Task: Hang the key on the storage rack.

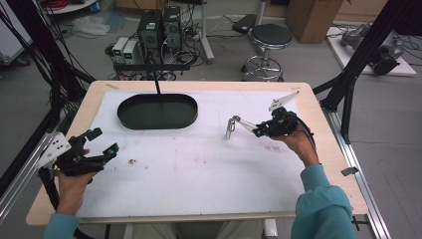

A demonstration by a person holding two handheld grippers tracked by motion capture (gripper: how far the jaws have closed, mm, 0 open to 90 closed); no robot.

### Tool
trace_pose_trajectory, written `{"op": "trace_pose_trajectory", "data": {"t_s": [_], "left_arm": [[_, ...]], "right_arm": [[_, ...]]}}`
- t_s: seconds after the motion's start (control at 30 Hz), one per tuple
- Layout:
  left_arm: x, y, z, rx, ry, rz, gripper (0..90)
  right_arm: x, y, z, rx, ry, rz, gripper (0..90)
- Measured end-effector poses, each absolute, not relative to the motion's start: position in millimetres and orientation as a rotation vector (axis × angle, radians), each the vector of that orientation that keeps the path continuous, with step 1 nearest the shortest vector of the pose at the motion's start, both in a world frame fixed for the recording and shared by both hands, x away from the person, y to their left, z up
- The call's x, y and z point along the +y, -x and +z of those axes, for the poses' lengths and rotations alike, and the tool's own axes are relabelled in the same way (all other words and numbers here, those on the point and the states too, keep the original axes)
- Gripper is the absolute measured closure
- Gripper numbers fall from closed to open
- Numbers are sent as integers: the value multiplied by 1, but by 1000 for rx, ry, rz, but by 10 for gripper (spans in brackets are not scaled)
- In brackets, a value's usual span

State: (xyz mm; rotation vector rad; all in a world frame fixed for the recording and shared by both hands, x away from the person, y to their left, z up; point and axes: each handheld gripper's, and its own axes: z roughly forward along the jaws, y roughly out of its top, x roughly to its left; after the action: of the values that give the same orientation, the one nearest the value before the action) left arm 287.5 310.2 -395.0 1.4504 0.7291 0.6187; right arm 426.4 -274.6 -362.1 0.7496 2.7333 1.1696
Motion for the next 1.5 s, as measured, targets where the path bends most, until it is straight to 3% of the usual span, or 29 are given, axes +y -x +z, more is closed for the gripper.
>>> {"op": "trace_pose_trajectory", "data": {"t_s": [0.67, 0.97, 1.5], "left_arm": [[260, -321, -345, 490, -1644, 412, 86], [243, -336, -338, 454, -1723, 375, 51], [194, -357, -330, 332, -1840, 249, 51]], "right_arm": [[-211, -411, -331, 2757, -439, 1315, 745], [-181, -404, -323, 2790, -307, 1358, 745], [-165, -397, -322, 2821, -251, 1358, 748]]}}
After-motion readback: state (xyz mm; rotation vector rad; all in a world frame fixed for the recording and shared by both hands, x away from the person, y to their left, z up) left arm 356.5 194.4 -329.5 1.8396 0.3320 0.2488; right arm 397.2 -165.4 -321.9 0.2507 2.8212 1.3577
